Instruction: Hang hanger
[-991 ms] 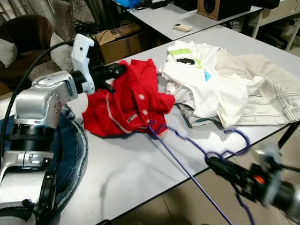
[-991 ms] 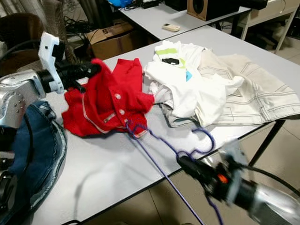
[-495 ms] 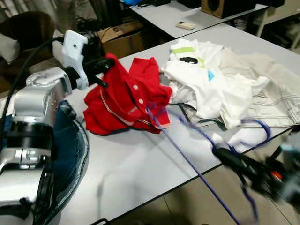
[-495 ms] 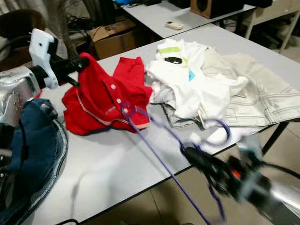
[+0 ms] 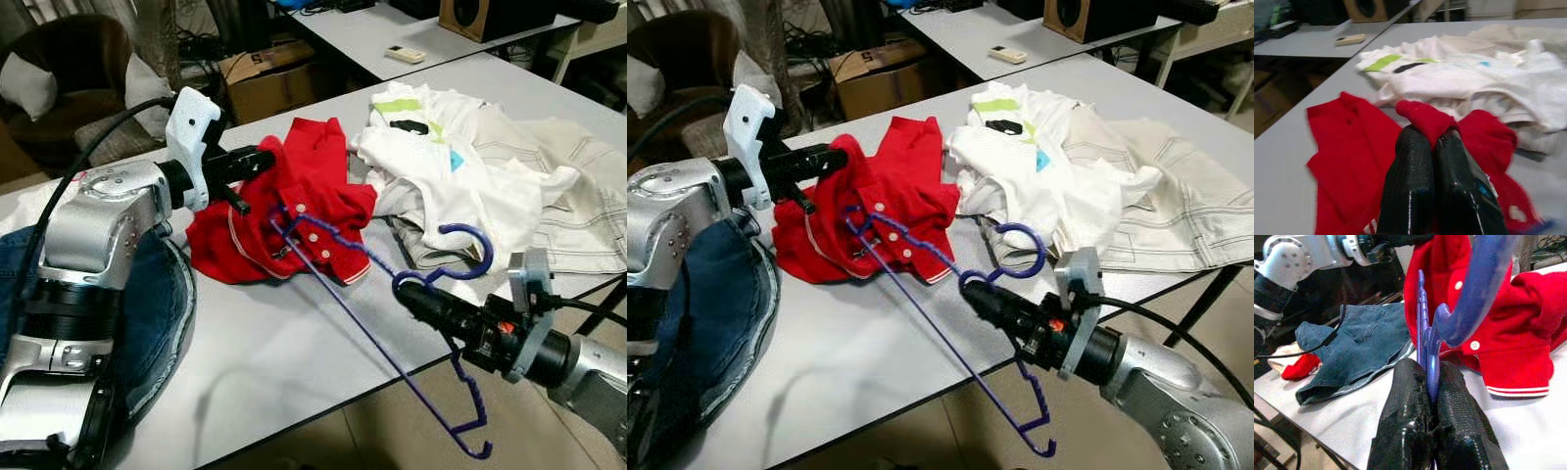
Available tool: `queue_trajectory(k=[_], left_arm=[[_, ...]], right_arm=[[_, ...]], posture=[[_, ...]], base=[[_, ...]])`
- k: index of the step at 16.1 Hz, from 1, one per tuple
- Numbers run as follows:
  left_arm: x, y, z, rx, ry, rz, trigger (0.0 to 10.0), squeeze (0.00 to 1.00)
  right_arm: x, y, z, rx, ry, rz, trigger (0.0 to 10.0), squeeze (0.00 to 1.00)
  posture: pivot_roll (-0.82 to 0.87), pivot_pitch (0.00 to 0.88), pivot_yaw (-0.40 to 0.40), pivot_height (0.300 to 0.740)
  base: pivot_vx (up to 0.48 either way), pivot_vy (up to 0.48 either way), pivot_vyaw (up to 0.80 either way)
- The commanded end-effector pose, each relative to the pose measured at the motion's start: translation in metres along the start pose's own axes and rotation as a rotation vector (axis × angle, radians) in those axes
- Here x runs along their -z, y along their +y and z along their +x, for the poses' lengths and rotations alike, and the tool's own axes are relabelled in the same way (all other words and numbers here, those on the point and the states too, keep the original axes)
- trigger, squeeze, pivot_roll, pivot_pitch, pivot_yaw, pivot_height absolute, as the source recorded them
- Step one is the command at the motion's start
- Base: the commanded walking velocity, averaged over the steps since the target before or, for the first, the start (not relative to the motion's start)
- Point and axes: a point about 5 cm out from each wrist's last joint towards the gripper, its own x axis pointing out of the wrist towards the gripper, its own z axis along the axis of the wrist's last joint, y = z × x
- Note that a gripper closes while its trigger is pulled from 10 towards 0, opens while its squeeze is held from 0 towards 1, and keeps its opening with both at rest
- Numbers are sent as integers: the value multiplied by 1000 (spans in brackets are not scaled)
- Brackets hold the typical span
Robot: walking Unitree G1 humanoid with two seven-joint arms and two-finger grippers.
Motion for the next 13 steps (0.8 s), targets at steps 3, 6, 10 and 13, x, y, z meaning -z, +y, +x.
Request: queue_trajectory(k=[3, 6, 10, 13], left_arm=[[3, 6, -3, -64, 19, -2, 0, 0], [-3, -10, -5, 73, 6, -37, 0, 0], [-9, -22, -7, 148, 2, -43, 0, 0], [1, -6, -12, 12, 58, -9, 0, 0]], right_arm=[[-4, 1, -1, -7, 11, -8, 10000, 0], [12, -12, 12, 39, 101, 41, 10000, 0], [20, -30, 26, 157, 124, 89, 10000, 0], [11, -24, 20, 163, 77, 86, 10000, 0]], posture=[[-77, 0, 140, 740], [-83, 0, 151, 740], [-74, 0, 138, 740], [-73, 0, 128, 740]], base=[[0, 0, 0], [0, 0, 0], [0, 0, 0], [0, 0, 0]])
